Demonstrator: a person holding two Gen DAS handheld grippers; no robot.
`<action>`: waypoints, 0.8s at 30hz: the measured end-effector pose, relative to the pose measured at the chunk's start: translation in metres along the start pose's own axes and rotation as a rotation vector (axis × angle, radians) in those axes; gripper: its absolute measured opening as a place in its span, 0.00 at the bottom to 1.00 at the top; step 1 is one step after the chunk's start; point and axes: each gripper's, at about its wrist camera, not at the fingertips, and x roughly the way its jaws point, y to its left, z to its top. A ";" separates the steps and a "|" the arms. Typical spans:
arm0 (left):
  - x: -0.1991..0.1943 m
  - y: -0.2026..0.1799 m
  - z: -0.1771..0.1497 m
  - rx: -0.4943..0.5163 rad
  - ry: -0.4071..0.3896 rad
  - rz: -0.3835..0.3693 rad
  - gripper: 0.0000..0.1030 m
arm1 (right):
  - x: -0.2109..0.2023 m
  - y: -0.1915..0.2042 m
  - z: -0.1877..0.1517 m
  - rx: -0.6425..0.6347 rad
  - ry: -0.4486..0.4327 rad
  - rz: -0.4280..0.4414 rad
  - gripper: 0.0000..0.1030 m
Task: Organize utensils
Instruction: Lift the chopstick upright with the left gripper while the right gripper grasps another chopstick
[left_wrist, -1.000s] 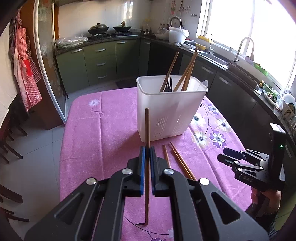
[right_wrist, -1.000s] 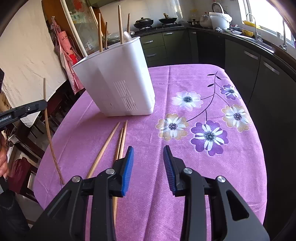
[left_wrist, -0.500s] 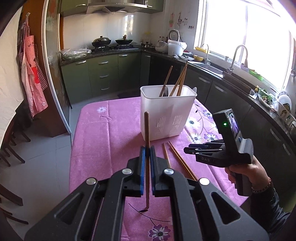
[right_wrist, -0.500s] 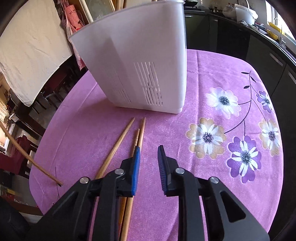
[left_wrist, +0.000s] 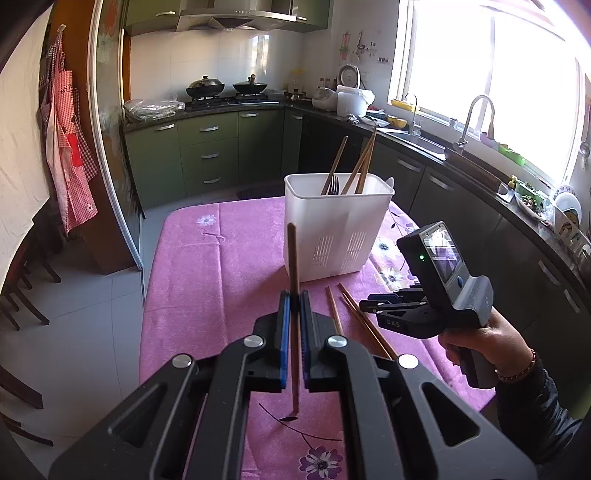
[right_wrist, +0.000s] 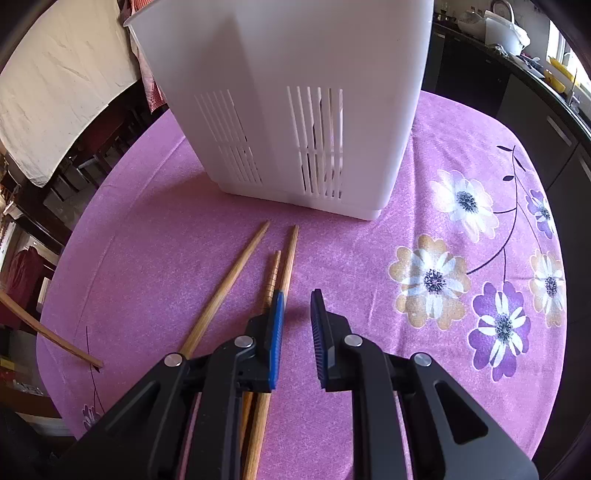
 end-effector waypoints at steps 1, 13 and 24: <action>0.000 0.000 0.000 0.002 0.000 0.000 0.05 | -0.001 -0.001 -0.001 -0.004 0.003 0.004 0.15; -0.003 0.000 -0.001 0.011 0.002 0.002 0.05 | 0.008 0.005 0.013 0.004 0.002 0.004 0.15; -0.002 0.000 -0.002 0.011 0.007 0.001 0.05 | -0.001 0.007 0.017 -0.003 -0.003 -0.008 0.15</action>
